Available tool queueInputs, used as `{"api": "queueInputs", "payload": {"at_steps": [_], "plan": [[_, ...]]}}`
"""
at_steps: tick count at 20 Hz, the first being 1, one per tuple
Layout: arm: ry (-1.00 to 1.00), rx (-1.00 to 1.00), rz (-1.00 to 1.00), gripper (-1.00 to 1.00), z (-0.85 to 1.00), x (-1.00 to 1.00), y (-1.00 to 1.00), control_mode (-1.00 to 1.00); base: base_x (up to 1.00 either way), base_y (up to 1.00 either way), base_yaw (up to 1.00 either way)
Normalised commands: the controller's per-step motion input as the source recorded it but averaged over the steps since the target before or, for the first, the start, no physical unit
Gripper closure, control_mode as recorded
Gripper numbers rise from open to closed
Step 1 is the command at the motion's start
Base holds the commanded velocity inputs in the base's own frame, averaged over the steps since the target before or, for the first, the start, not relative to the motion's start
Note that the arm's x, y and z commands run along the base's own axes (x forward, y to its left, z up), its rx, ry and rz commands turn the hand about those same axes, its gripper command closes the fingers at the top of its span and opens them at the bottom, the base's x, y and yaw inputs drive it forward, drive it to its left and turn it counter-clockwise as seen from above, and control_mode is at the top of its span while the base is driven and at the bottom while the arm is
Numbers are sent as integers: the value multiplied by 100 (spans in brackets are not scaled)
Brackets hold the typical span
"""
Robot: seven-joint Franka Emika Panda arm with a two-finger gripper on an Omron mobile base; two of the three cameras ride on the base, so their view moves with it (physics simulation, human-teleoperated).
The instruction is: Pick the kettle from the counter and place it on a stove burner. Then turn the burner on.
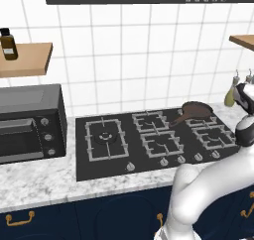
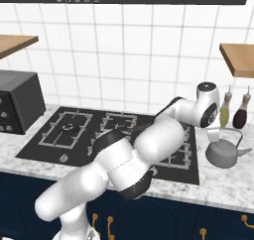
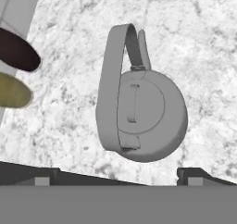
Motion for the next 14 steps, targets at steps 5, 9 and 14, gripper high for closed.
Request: {"api": "queueInputs", "payload": {"at_steps": [5, 9, 14], "plan": [[11, 0, 0, -100, -8, 27, -42, -100, 0, 0, 0], [6, 0, 0, 100, -20, 15, -49, -100, 0, 0, 0], [2, 0, 0, 100, -6, 11, -18, -100, 0, 0, 0]]}}
